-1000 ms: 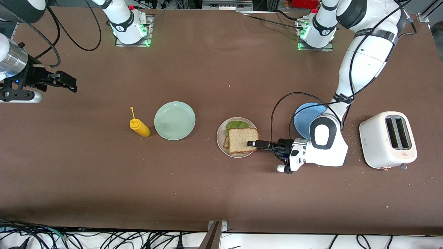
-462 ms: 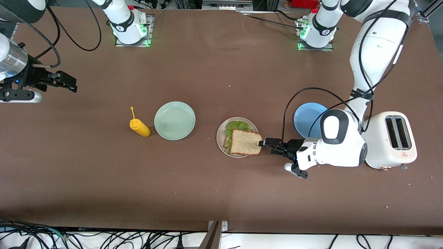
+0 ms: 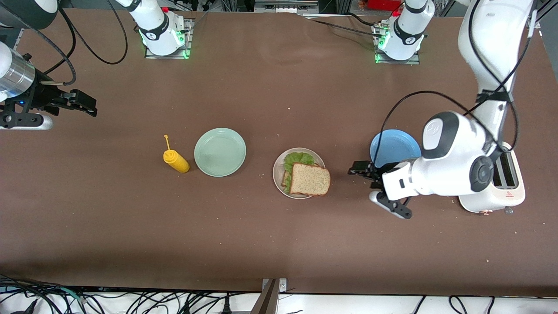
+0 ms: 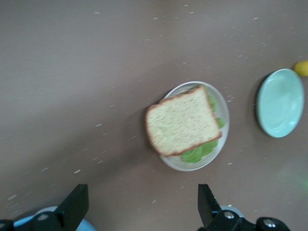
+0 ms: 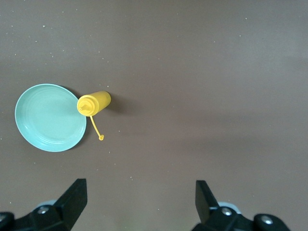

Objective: Make sandwich in beige plate with both arms

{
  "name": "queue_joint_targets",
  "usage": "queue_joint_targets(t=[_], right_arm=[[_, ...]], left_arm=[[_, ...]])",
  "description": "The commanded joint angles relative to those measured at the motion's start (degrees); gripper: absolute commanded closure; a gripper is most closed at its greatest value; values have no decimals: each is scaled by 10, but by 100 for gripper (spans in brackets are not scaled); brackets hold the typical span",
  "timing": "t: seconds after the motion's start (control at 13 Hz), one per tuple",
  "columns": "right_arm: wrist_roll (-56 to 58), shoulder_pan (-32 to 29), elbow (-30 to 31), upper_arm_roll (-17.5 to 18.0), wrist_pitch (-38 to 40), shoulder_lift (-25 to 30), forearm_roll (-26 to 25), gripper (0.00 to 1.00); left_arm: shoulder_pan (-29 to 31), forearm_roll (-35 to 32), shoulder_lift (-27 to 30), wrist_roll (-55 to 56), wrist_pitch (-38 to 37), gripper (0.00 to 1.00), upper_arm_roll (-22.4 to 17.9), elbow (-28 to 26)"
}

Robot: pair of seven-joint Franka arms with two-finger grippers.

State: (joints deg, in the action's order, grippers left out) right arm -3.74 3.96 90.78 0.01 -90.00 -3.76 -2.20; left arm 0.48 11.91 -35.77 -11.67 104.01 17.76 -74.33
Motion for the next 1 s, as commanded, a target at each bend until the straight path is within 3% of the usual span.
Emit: queue_joint_targets(t=[0.0, 0.38, 0.69, 0.85, 0.92], right_arm=[[1, 0, -3, 1, -1, 1, 4, 0], [3, -1, -3, 1, -3, 2, 6, 0], [-4, -1, -3, 1, -2, 3, 10, 0], [-3, -1, -2, 0, -1, 3, 11, 0], [1, -1, -2, -1, -1, 2, 11, 0]], left_arm=[[20, -74, 57, 16, -41, 0, -4, -12], [27, -155, 122, 66, -142, 0, -8, -6], [21, -201, 179, 87, -151, 0, -12, -12], [-11, -196, 220, 94, -151, 0, -70, -20], [-19, -191, 240, 94, -151, 0, -78, -27]])
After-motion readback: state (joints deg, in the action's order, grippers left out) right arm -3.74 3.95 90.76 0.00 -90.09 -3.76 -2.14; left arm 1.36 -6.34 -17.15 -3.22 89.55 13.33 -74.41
